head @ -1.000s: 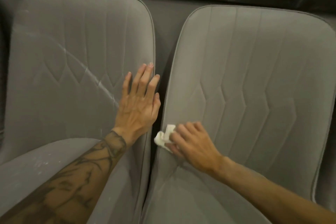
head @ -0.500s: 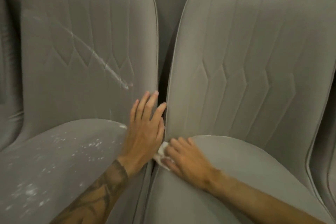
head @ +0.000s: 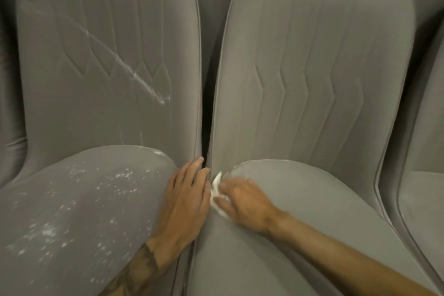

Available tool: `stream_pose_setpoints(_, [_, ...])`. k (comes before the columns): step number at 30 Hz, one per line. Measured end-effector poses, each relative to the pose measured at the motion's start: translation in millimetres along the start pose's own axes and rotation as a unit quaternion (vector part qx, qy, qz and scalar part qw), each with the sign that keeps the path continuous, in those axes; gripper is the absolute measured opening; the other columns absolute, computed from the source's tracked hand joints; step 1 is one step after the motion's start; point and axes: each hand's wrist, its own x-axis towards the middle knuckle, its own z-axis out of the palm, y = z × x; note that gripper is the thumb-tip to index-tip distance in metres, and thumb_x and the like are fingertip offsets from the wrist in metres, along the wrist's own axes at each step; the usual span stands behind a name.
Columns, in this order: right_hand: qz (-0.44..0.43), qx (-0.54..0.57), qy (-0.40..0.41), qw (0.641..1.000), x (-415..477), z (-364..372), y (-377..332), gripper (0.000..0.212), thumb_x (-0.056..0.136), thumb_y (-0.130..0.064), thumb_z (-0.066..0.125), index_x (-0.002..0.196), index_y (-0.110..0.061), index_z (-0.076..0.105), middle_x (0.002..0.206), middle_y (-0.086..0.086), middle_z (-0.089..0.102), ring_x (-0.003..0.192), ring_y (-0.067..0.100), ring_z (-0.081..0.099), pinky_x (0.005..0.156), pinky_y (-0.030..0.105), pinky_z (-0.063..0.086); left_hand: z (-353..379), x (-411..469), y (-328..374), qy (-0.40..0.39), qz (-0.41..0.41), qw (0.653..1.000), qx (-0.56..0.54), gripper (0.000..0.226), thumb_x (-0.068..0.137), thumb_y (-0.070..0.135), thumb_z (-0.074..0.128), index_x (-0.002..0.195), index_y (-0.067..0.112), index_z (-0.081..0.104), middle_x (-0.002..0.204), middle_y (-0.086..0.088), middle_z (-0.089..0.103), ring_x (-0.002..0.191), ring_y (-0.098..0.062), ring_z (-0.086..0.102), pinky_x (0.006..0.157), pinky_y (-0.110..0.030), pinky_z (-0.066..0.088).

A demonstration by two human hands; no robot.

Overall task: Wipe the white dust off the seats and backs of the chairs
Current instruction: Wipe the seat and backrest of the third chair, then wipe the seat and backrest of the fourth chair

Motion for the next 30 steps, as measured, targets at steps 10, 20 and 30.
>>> stream_pose_setpoints(10, [-0.014, 0.066, -0.003, 0.998, -29.6, 15.7, -57.3, 0.026, 0.098, -0.042, 0.044, 0.089, -0.022, 0.059, 0.095, 0.003, 0.064, 0.088, 0.025, 0.06, 0.078, 0.041, 0.048, -26.1, -20.0, -6.4, 0.003, -0.049, 0.995, -0.087, 0.041, 0.108, 0.029, 0.033, 0.13, 0.012, 0.063, 0.137, -0.007, 0.063, 0.129, -0.023, 0.058, 0.114, -0.036, 0.04])
stream_pose_setpoints(20, [0.132, -0.053, 0.072, 0.987, -17.9, 12.7, -54.0, 0.038, 0.102, -0.042, 0.035, 0.111, -0.018, 0.063, 0.11, 0.007, 0.067, 0.1, 0.032, 0.064, 0.084, 0.042, 0.048, -39.0, -42.7, -1.0, -0.052, -0.053, 0.997, -0.031, 0.044, 0.101, 0.037, 0.027, 0.104, 0.018, 0.066, 0.102, -0.003, 0.064, 0.094, -0.028, 0.06, 0.084, -0.044, 0.046])
stream_pose_setpoints(30, [0.08, 0.053, 0.046, 0.994, -75.2, -7.2, -72.7, 0.025, 0.101, -0.036, 0.048, 0.096, -0.015, 0.06, 0.104, 0.009, 0.061, 0.094, 0.029, 0.056, 0.084, 0.04, 0.043, -55.3, -37.4, 2.9, -0.182, -0.072, 0.98, -0.036, 0.046, 0.102, 0.026, 0.029, 0.116, 0.007, 0.068, 0.102, -0.013, 0.065, 0.091, -0.036, 0.063, 0.074, -0.049, 0.052])
